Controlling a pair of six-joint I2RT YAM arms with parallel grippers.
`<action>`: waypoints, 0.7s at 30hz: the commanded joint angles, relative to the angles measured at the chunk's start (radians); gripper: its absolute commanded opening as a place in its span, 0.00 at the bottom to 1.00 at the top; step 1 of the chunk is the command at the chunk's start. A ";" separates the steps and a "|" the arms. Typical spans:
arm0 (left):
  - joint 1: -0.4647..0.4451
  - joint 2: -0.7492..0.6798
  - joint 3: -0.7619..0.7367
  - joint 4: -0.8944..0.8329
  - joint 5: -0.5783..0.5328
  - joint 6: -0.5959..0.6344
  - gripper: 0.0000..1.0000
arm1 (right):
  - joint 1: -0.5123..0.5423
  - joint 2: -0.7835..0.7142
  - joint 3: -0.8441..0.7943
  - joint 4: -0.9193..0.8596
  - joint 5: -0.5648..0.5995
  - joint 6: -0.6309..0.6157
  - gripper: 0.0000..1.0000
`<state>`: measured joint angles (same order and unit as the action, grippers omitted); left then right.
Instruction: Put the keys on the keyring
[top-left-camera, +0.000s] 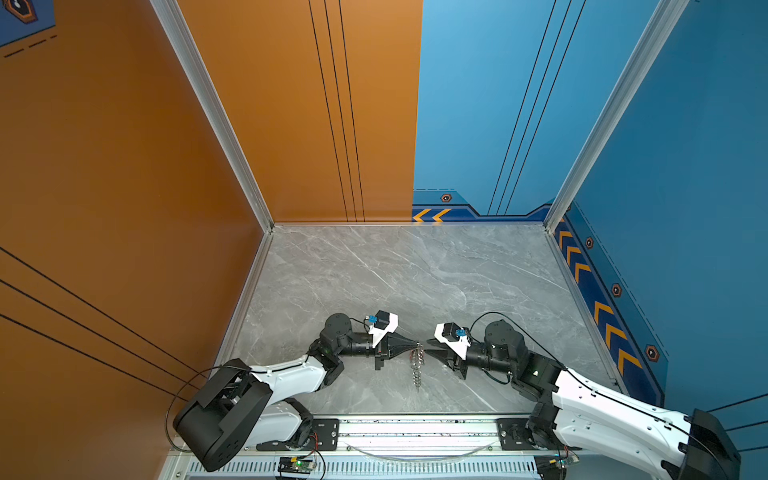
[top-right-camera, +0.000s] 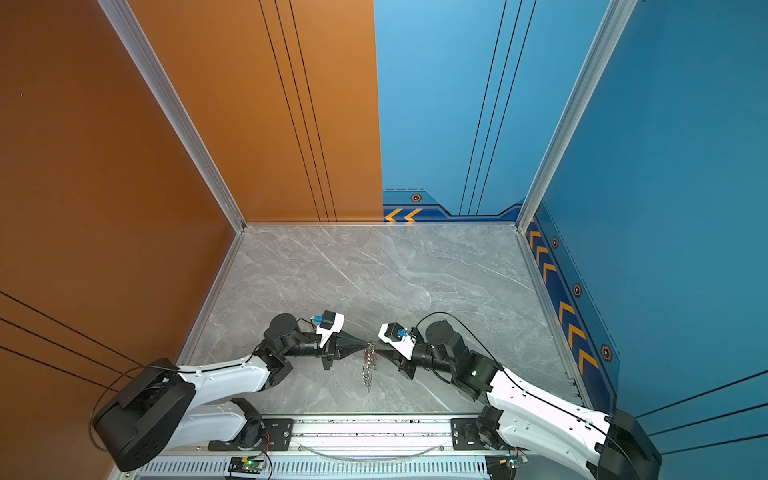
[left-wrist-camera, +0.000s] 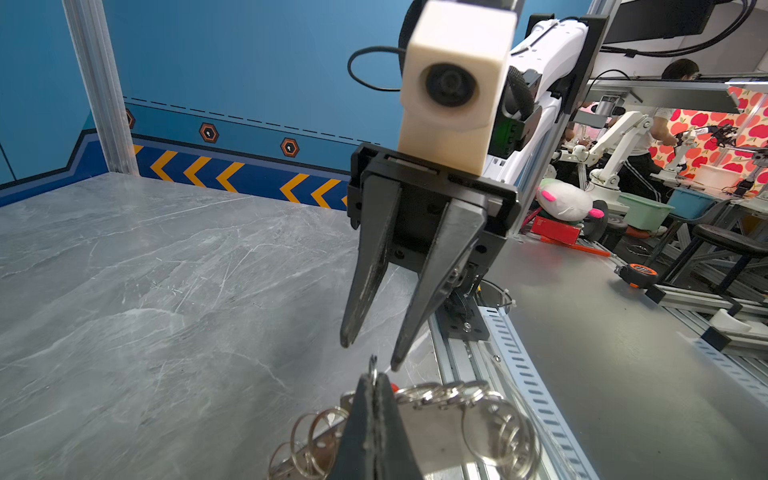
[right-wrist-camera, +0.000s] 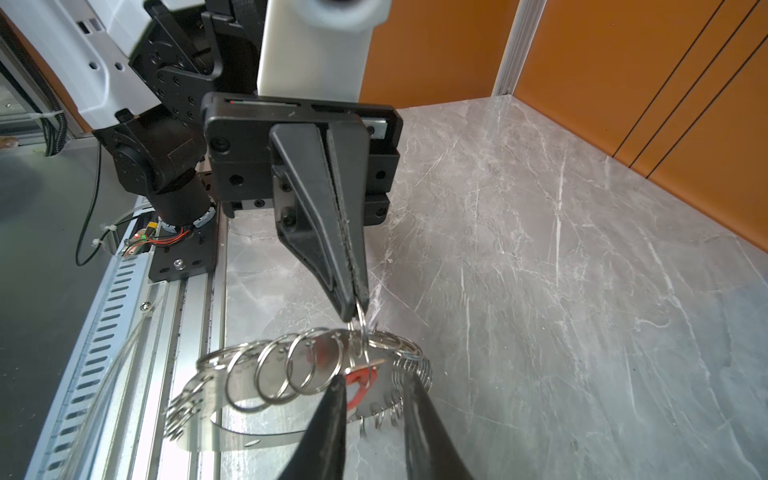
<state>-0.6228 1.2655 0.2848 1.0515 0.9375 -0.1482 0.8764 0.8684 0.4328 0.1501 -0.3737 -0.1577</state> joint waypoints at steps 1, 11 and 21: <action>-0.005 0.000 0.020 0.042 0.041 -0.008 0.00 | -0.003 0.027 0.019 -0.014 -0.031 -0.008 0.22; -0.011 0.011 0.025 0.042 0.064 -0.013 0.00 | -0.004 0.051 0.044 -0.008 -0.051 0.012 0.15; -0.016 0.011 0.029 0.042 0.071 -0.011 0.00 | -0.002 0.075 0.058 -0.035 -0.041 0.024 0.08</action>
<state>-0.6292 1.2835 0.2863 1.0523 0.9703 -0.1516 0.8768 0.9295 0.4549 0.1459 -0.4175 -0.1509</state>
